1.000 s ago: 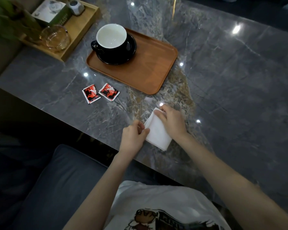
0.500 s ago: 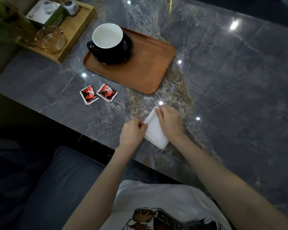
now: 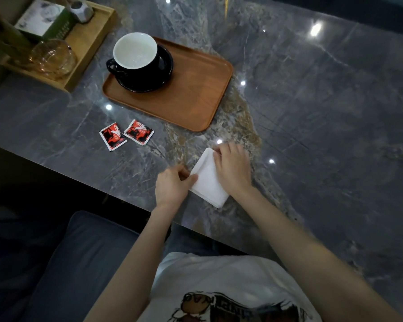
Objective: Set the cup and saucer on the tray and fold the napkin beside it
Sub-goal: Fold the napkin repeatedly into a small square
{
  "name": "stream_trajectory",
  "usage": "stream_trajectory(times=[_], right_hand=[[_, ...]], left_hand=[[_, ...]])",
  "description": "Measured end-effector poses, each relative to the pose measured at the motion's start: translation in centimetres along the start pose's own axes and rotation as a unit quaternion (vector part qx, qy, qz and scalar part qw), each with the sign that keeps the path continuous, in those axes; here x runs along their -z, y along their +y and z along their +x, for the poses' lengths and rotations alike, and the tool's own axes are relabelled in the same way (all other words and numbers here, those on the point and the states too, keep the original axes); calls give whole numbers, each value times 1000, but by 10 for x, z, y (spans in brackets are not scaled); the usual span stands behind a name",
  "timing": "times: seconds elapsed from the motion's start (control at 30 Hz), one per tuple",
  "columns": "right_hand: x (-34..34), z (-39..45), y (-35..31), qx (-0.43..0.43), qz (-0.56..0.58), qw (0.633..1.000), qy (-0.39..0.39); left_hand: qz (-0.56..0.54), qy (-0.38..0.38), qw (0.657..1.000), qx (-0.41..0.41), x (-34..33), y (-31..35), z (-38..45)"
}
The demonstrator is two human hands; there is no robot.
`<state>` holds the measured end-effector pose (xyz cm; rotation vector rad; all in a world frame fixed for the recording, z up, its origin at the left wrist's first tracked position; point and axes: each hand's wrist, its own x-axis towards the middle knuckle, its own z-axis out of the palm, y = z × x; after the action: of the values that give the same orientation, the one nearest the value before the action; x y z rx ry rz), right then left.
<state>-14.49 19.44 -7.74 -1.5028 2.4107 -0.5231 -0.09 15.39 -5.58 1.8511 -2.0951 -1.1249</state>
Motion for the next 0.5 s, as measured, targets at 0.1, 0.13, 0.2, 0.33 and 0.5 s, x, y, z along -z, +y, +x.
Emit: stream_trajectory(times=[0.1,0.13,0.2,0.33,0.5], right_hand=[[2,-28,-2,-40,16,999,29],[-1,-37,-5,-60,3,998,0],[-11,-49,-8,-83,-24,994,-63],[-22,-54,-6,-71,-53,994,-68],[-21,-51,-6,-58,-66,993,-77]], left_hand=[[-7,10,1000,2,-2,-3,1],[-6,15,1000,0,-3,-4,1],[-2,21,1000,-6,-3,-4,1],[9,32,999,-11,-4,-4,0],[20,14,999,-20,-4,-3,1]])
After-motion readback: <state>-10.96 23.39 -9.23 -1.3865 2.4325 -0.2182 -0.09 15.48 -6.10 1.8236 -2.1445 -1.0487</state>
